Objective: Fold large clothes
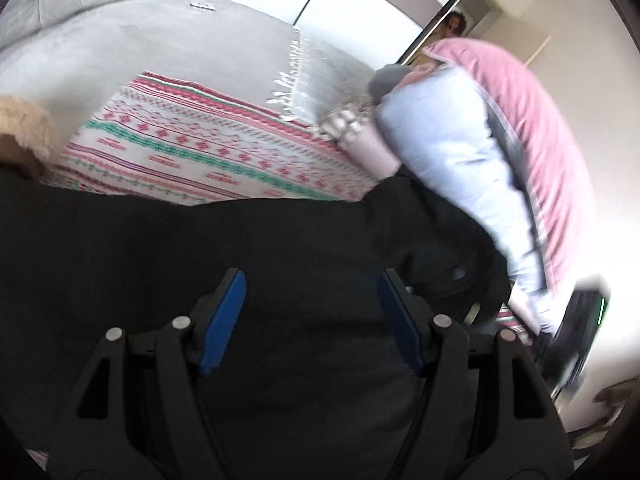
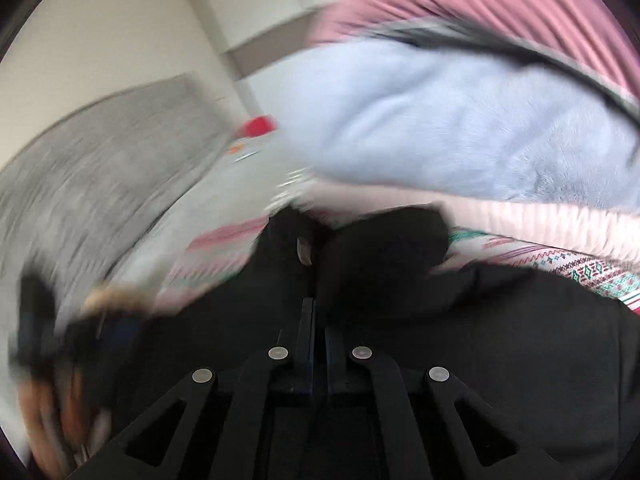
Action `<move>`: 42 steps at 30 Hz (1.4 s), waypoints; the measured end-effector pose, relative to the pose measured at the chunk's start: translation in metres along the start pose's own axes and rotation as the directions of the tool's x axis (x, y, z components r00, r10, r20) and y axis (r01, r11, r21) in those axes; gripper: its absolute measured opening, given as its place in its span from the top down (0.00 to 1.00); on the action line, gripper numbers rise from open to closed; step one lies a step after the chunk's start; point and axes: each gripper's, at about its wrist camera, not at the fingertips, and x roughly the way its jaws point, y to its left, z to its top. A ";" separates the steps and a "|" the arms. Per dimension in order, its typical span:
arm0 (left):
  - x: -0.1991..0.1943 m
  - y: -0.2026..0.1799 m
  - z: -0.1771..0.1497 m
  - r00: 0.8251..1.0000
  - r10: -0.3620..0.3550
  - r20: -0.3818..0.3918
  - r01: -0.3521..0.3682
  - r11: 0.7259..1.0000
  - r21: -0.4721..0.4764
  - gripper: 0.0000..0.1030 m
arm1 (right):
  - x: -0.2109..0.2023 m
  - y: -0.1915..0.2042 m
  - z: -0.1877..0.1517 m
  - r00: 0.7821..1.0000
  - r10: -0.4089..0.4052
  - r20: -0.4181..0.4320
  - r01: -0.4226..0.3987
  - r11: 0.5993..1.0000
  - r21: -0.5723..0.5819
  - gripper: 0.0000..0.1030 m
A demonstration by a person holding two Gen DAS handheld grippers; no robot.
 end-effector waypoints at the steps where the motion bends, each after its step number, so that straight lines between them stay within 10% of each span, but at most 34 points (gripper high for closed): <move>1: -0.004 -0.006 0.000 0.999 -0.037 0.001 0.037 0.999 -0.005 0.33 | -0.008 0.010 -0.011 1.000 0.001 -0.005 -0.001 0.998 -0.057 0.97; 5: -0.007 -0.038 -0.002 0.990 -0.140 0.006 0.140 0.990 0.024 0.23 | -0.021 0.042 -0.067 0.997 -0.069 -0.024 0.060 0.958 -0.281 0.97; 9: 0.029 -0.076 0.013 0.983 -0.156 -0.095 0.157 0.987 0.011 0.22 | 0.008 0.026 -0.076 0.995 -0.082 -0.058 0.069 0.978 -0.195 0.97; 19: 0.136 -0.101 0.027 0.977 0.027 -0.213 -0.047 0.995 -0.090 0.22 | 0.006 0.030 -0.088 0.995 -0.058 -0.077 0.036 0.964 -0.265 0.97; 22: 0.137 -0.096 0.020 0.985 -0.009 -0.173 -0.005 0.997 -0.083 0.23 | 0.004 0.030 -0.089 0.996 -0.054 -0.069 0.033 0.960 -0.277 0.97; 28: 0.129 -0.081 0.021 0.989 -0.088 -0.116 0.077 0.992 -0.096 0.90 | 0.010 0.020 -0.090 0.996 -0.042 -0.074 0.022 0.966 -0.259 0.97; 42: 0.103 -0.032 -0.014 0.915 -0.402 0.042 0.401 0.891 -0.214 0.97 | 0.056 -0.067 -0.037 0.960 0.058 -0.272 -0.037 0.996 0.082 0.90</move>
